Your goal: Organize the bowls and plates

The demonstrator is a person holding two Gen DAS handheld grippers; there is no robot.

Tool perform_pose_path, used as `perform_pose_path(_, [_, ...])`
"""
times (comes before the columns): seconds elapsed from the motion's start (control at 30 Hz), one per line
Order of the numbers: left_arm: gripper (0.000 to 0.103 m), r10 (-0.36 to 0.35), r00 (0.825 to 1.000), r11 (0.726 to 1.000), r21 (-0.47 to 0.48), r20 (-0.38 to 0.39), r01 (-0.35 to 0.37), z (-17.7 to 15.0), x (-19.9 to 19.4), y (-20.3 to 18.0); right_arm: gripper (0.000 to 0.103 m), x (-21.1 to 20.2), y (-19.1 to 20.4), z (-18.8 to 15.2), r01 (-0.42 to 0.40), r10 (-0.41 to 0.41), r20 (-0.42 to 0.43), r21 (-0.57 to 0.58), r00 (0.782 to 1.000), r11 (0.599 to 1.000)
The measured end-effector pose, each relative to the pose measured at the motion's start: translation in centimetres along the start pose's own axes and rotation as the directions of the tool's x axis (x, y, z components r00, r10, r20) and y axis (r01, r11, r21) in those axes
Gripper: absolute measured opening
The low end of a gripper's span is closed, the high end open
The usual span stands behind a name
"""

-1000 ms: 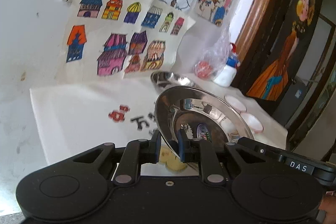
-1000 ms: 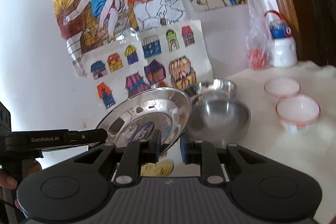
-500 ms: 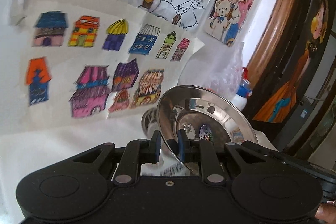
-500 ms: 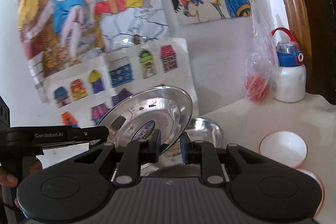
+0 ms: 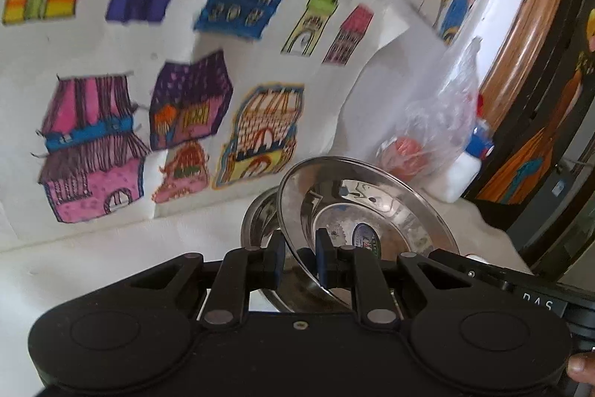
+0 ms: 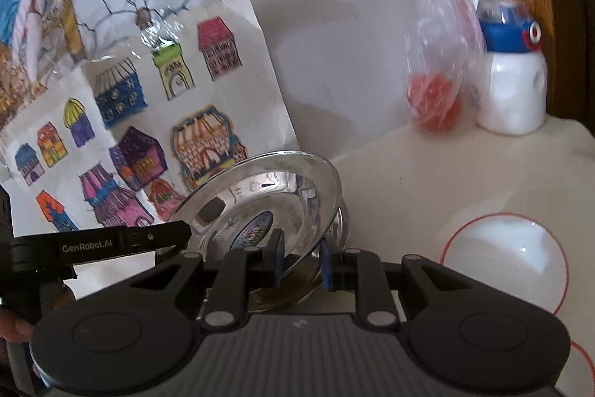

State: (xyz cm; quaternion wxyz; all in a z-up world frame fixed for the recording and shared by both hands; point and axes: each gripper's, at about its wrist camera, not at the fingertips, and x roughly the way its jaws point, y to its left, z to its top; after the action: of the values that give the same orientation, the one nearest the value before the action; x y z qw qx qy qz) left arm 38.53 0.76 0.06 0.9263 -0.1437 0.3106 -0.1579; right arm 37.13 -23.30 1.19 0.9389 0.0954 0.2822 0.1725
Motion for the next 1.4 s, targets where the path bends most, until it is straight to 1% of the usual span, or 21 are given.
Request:
perform_pose_path(0.1, [0.018, 0.013, 1.000, 1.000, 0.003, -0.024, -0.013, -0.2, 0.7, 0.4, 0.024, 0.8, 0.0, 0.0, -0.001, 0.001, -0.025, 0.001, 1.000, 1.000])
perform_pose_path(0.2, [0.018, 0.022, 0.999, 1.000, -0.002, -0.045, -0.023, -0.3, 1.3, 0.8, 0.025, 1.0, 0.1, 0.2, 0.003, -0.003, -0.030, -0.010, 1.000, 1.000])
perform_pose_path(0.5, [0.019, 0.037, 0.998, 0.999, 0.011, -0.050, -0.036, 0.0, 1.7, 0.6, 0.028, 1.2, 0.8, 0.6, 0.022, -0.025, -0.045, -0.053, 0.999, 0.998])
perform_pose_path(0.7, [0.019, 0.044, 0.998, 0.999, 0.023, -0.055, -0.042, 0.2, 1.5, 0.5, 0.029, 1.1, 1.0, 0.7, 0.021, -0.025, -0.056, -0.072, 0.998, 0.997])
perform_pose_path(0.87, [0.021, 0.073, 0.995, 0.996, 0.054, -0.061, -0.070, 0.2, 1.4, -0.1, 0.029, 1.2, 1.1, 0.7, 0.019, -0.024, -0.060, -0.083, 0.998, 0.996])
perform_pose_path(1.03, [0.021, 0.086, 0.994, 0.995, 0.065, -0.067, -0.082, 0.2, 1.4, -0.3, 0.030, 1.3, 1.1, 0.8, 0.015, -0.021, -0.066, -0.095, 0.998, 0.995])
perform_pose_path(1.17, [0.022, 0.105, 0.991, 0.992, 0.081, -0.078, -0.099, 0.4, 1.5, -0.6, 0.031, 1.7, 1.4, 0.9, 0.012, -0.021, -0.076, -0.124, 0.997, 0.992])
perform_pose_path(1.27, [0.023, 0.129, 0.988, 0.988, 0.102, -0.089, -0.120, 0.7, 1.8, -0.9, 0.033, 2.0, 1.7, 1.1, 0.010, -0.024, -0.088, -0.150, 0.996, 0.989])
perform_pose_path(1.4, [0.025, 0.173, 0.979, 0.977, 0.149, -0.111, -0.156, 1.1, 2.2, -1.4, 0.034, 2.3, 2.2, 1.3, 0.011, -0.033, -0.112, -0.190, 0.993, 0.982])
